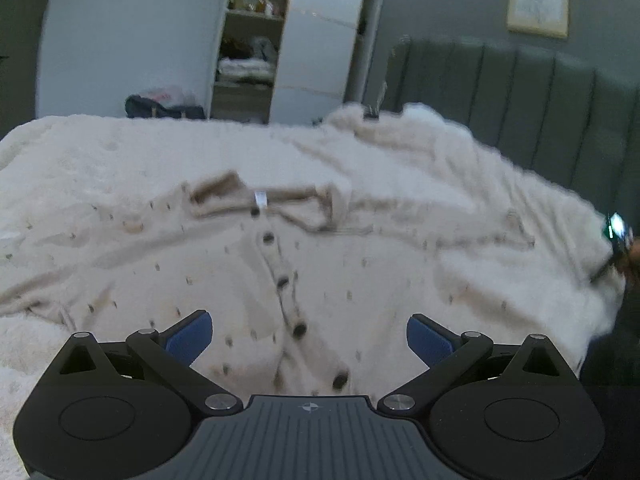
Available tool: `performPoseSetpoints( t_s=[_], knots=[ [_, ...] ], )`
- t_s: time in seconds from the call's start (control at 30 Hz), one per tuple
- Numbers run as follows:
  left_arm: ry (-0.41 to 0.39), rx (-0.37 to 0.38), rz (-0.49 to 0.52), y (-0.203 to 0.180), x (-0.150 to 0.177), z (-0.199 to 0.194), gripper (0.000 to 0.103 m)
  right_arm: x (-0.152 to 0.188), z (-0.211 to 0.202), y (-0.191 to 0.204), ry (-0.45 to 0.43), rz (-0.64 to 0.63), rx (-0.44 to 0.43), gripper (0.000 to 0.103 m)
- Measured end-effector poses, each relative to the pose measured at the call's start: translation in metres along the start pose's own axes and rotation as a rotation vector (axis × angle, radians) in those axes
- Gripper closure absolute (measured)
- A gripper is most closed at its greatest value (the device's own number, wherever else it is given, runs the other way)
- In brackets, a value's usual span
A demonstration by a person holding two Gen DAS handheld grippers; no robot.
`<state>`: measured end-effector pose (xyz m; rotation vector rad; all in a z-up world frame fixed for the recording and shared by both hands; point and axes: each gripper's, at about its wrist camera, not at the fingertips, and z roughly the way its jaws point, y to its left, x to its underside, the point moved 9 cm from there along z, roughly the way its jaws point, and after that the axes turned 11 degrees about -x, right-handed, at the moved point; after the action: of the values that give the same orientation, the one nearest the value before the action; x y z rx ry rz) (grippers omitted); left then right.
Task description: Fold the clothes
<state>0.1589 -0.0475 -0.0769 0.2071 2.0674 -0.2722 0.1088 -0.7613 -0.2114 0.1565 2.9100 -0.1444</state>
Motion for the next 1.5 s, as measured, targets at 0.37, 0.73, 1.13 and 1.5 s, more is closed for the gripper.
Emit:
performPoseSetpoints(
  t_s=[0.37,0.73,1.13,1.5],
  knots=[
    [-0.174,-0.013,0.073,0.013,-0.142,0.042,0.0,-0.058,-0.136,0.133,-0.434,-0.013,-0.156,0.04],
    [-0.104,-0.191,-0.086,0.119,-0.132,0.106,0.0,-0.199,-0.15,0.427,-0.672,-0.358,-0.351,0.023],
    [-0.031,-0.258,-0.336,0.209,-0.136,0.123,0.0,-0.308,-0.031,0.672,-0.696,-1.05,-0.044,0.029],
    [0.004,-0.17,-0.4,0.223,-0.135,0.127,0.0,-0.404,-0.004,0.707,-0.588,-1.16,-0.109,0.098]
  ],
)
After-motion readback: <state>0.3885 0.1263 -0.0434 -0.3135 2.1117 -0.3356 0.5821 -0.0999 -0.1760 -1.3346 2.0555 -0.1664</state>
